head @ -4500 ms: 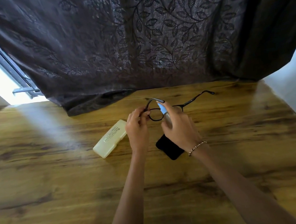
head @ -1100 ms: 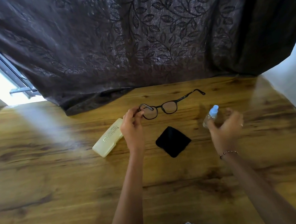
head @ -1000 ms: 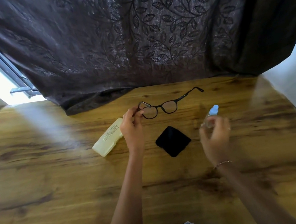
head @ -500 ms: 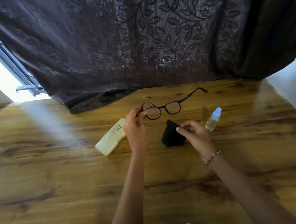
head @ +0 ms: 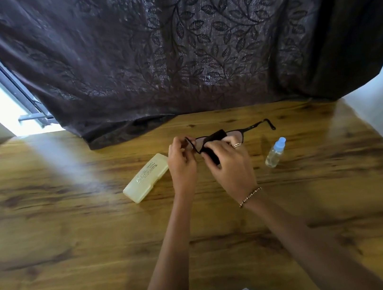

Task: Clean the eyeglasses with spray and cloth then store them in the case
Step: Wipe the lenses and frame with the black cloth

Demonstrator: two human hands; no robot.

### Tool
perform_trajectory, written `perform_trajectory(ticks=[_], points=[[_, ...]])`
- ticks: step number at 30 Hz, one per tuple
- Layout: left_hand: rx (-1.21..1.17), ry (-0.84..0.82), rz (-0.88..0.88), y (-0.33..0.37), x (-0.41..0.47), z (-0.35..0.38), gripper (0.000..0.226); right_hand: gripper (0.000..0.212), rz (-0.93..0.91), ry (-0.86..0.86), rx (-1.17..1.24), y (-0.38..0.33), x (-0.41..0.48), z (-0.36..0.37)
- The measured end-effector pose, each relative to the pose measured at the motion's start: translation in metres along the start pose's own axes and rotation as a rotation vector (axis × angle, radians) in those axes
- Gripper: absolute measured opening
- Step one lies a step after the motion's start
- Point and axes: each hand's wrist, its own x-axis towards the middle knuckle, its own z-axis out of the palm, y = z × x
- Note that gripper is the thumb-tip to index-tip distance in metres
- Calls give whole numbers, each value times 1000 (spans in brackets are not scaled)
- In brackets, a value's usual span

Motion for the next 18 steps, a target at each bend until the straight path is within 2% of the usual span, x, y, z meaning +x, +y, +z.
perform_trajectory(ticks=[4, 8, 11, 14, 18], points=[[-9, -9, 4, 3, -1, 1, 24, 23, -97, -75, -9, 0, -4, 4], [39, -9, 26, 3, 4, -1, 16, 29, 5, -82, -126, 3, 0, 1], [41, -23, 9, 1, 4, 0, 13, 17, 18, -69, -30, 4, 1, 3], [-2, -43, 2, 2, 3, 0, 15, 29, 10, -100, 111, 6, 1, 4], [-40, -25, 7, 5, 7, 0, 17, 33, 46, -125, -80, 6, 3, 3]])
